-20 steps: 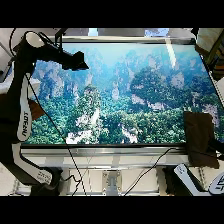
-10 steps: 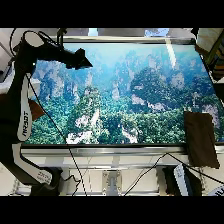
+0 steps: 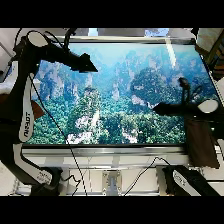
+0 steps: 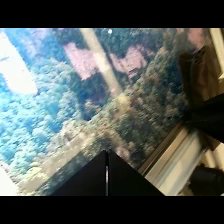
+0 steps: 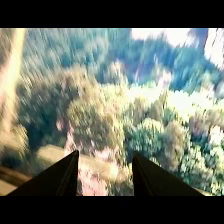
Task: Fold the shirts.
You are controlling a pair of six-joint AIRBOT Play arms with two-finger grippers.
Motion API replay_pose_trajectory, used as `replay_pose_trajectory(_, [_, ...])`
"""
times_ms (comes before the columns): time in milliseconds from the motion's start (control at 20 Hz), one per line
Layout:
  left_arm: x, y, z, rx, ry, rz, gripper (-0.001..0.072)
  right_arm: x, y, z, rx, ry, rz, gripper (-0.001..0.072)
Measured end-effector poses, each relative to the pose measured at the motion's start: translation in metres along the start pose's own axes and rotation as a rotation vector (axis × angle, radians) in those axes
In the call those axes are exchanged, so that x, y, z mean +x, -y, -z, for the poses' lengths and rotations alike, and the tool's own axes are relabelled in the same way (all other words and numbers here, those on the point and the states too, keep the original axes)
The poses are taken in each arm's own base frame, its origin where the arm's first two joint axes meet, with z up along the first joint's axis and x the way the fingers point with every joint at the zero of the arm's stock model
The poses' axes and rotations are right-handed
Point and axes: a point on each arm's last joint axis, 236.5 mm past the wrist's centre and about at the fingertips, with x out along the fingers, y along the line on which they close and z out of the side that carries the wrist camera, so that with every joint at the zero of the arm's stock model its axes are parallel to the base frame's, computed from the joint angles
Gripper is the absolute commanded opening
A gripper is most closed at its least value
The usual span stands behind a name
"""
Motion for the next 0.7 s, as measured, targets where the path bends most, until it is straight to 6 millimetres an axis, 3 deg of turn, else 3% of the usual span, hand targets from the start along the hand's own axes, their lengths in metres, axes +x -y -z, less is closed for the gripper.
replay_pose_trajectory(100, [0.000,-0.011,0.005,0.023,-0.024,-0.046,0.0015,0.017,-0.007,0.018,-0.036,-0.068,0.008,0.0370])
replay_pose_trajectory(200, [-0.001,-0.018,0.008,0.040,-0.036,-0.078,0.0015,0.026,-0.012,0.022,-0.051,-0.078,0.009,0.0370])
replay_pose_trajectory(700, [-0.002,-0.030,-0.015,0.066,0.058,-0.128,0.0015,0.031,-0.030,-0.042,0.055,0.201,-0.047,0.0370])
